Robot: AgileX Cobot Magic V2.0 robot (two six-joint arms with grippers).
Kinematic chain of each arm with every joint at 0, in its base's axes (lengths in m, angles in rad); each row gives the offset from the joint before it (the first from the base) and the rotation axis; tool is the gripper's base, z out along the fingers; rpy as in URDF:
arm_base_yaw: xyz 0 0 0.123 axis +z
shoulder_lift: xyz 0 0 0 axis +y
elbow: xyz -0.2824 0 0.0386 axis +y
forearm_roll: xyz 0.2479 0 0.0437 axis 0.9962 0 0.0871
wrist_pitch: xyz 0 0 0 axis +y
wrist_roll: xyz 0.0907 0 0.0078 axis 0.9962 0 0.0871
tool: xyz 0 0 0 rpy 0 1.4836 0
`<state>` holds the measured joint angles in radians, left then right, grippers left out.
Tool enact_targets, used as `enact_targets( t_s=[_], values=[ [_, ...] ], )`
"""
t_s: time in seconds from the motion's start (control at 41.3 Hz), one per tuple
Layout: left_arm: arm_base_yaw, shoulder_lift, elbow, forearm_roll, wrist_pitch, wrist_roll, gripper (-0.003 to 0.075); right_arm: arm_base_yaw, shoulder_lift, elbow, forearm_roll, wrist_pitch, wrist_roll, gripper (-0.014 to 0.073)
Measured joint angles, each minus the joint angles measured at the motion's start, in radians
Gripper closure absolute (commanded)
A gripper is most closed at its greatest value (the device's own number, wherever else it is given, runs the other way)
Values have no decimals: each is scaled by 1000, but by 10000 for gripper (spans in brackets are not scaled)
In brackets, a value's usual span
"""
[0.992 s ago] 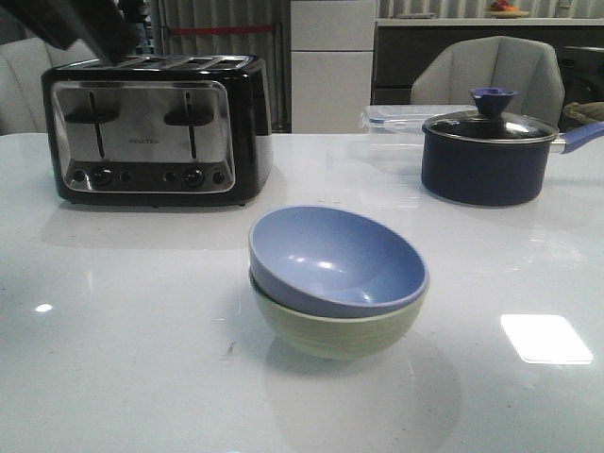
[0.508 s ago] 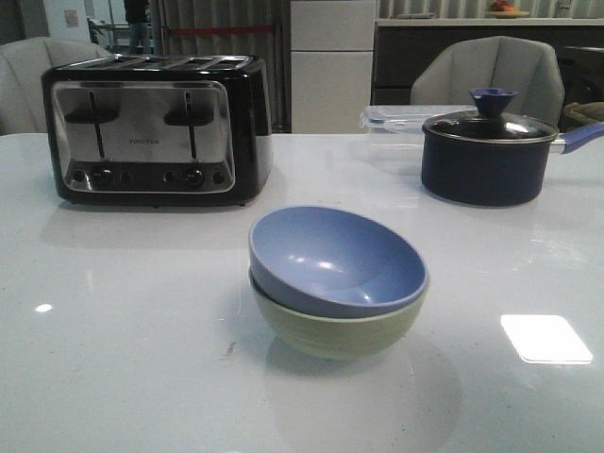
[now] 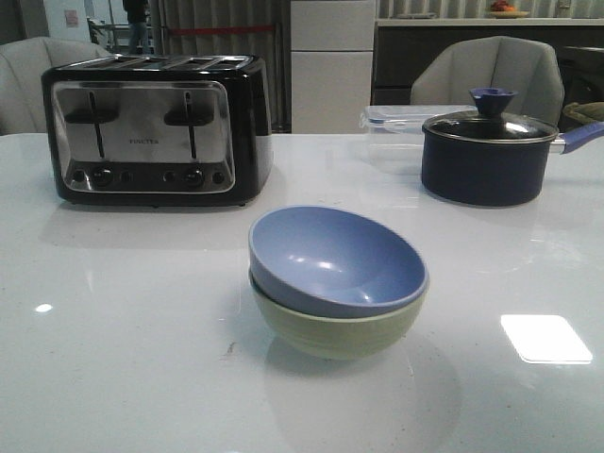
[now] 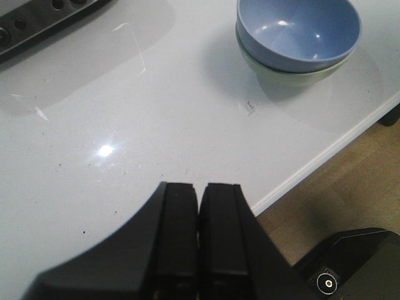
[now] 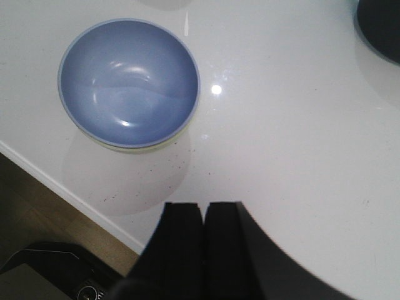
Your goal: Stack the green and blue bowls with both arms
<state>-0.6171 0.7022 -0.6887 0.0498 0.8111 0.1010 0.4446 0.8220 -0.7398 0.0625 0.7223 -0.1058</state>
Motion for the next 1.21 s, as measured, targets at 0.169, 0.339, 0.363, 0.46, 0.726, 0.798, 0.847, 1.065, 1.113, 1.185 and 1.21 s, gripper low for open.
enact_targets(
  t_s=[0.169, 0.339, 0.363, 0.46, 0.726, 0.798, 0.847, 1.065, 1.113, 1.185, 1.21],
  values=[
    [0, 0, 0, 0, 0, 0, 624, 0, 0, 0, 0, 1, 0, 537],
    [0, 0, 0, 0, 0, 0, 624, 0, 0, 0, 0, 1, 0, 537],
    [0, 0, 0, 0, 0, 0, 624, 0, 0, 0, 0, 1, 0, 537],
    [0, -3, 0, 0, 0, 0, 624, 0, 0, 0, 0, 1, 0, 537],
    [140, -150, 99, -16, -97, 0, 624, 0, 0, 0, 0, 3, 0, 537],
    [202, -227, 193, -18, -231, 0, 624, 0, 0, 0, 0, 3, 0, 537],
    [246, -282, 254, -18, -315, 0, 624, 0, 0, 0, 0, 3, 0, 537],
    [421, -544, 554, -78, -631, 0, 624, 0, 0, 0, 0, 4, 0, 537],
    [451, -594, 602, -94, -659, 0, 624, 0, 0, 0, 0, 4, 0, 537],
    [487, -657, 659, -114, -684, 0, 624, 0, 0, 0, 0, 4, 0, 537],
    [495, -671, 672, -117, -688, 0, 624, 0, 0, 0, 0, 4, 0, 537]
  ],
)
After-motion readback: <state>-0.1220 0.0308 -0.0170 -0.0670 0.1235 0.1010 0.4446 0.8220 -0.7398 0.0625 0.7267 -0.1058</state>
